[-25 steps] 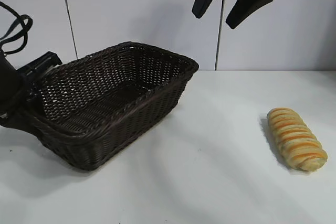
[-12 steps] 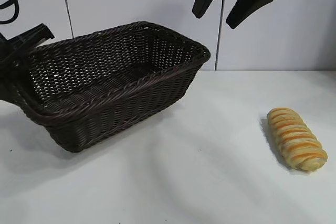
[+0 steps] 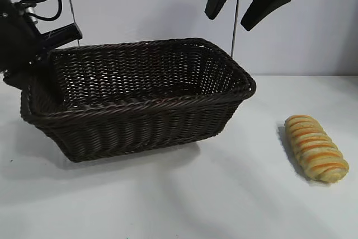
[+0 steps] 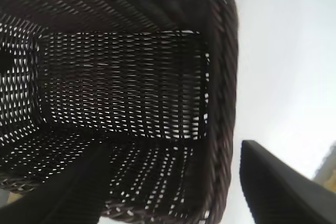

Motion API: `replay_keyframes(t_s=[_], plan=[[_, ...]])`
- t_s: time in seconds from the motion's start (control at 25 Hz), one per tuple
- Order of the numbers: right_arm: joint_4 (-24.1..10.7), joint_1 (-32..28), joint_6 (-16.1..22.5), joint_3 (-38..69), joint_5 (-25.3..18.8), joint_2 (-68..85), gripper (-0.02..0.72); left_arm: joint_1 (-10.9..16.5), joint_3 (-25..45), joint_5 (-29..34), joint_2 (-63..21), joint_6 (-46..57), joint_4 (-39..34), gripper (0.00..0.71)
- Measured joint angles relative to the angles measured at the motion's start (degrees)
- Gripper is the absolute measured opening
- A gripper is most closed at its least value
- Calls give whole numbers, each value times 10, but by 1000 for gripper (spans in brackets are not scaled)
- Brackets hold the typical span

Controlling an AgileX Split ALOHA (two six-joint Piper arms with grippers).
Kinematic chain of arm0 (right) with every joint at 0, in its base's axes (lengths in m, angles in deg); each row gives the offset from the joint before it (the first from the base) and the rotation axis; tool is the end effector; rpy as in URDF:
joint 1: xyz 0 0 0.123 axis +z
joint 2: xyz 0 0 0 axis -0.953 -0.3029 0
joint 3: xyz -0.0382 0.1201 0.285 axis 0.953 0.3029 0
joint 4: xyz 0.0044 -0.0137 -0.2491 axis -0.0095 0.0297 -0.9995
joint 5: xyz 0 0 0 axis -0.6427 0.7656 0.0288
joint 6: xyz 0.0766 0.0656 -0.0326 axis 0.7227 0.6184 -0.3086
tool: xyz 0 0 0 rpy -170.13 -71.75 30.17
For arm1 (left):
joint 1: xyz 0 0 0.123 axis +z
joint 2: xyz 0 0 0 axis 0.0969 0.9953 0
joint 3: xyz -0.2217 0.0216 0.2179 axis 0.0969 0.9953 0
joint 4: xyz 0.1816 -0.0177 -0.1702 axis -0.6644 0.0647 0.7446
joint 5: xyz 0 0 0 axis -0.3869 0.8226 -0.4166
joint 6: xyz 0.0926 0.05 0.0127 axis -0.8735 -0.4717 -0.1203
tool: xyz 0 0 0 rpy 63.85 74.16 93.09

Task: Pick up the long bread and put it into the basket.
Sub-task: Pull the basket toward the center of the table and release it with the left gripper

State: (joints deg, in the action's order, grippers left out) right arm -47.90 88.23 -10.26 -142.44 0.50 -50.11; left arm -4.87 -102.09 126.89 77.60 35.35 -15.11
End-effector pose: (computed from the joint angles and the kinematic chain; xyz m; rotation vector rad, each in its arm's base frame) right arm 0.3964 0.1478 0.3330 -0.5146 2.7298 0.5125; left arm 0.3949 -0.1114 0.2094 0.1139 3.0712 -0.5813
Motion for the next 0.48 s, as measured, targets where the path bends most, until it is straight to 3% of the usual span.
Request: replay_keyframes(t_s=[0.48], plan=[[0,0,0,0,0,0,507,0,-10,-18,26,-21,0,99]])
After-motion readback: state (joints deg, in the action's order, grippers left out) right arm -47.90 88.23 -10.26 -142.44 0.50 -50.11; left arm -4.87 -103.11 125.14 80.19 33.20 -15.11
